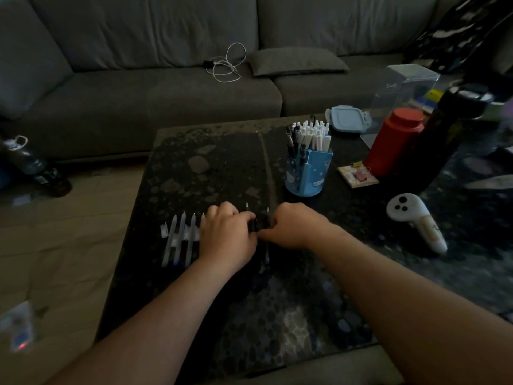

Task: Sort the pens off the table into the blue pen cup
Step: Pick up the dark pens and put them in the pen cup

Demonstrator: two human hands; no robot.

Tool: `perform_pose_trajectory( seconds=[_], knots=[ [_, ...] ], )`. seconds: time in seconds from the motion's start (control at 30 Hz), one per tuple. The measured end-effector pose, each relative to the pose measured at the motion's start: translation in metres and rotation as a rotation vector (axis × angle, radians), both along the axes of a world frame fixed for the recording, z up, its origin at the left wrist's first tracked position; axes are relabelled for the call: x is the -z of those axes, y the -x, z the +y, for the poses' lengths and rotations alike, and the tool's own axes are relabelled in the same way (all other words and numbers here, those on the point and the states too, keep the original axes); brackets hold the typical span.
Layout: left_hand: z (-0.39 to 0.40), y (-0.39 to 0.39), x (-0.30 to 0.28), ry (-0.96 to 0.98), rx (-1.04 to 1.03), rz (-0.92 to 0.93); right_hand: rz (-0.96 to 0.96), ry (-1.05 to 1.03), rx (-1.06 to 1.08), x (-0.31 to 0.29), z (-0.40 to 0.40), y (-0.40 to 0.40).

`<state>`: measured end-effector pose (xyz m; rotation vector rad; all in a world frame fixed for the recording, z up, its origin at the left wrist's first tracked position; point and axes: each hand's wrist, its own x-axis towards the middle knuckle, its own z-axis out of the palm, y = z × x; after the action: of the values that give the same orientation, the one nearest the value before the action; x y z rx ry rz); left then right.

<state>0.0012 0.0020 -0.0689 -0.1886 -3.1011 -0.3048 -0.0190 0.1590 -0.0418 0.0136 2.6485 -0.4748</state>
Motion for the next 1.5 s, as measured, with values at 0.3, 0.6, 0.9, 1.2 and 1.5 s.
perform_pose_trajectory(
  seconds=[0.3,0.6,0.9,1.2,1.5],
  knots=[
    [0.005,0.001,0.006,0.034,-0.017,0.074,-0.056,0.002,0.045,-0.004,0.007,-0.007],
    [0.008,-0.002,0.004,0.120,0.072,0.081,-0.102,0.075,0.164,-0.009,0.011,-0.005],
    [0.009,-0.001,0.001,-0.061,0.131,0.081,0.059,0.174,0.224,-0.007,0.026,-0.002],
    [0.001,0.011,-0.002,-1.189,-0.173,0.047,0.362,0.384,0.195,-0.014,0.032,0.000],
    [-0.005,0.024,-0.006,-1.524,-0.440,0.054,0.700,0.256,0.029,-0.013,0.029,-0.003]
  ],
)
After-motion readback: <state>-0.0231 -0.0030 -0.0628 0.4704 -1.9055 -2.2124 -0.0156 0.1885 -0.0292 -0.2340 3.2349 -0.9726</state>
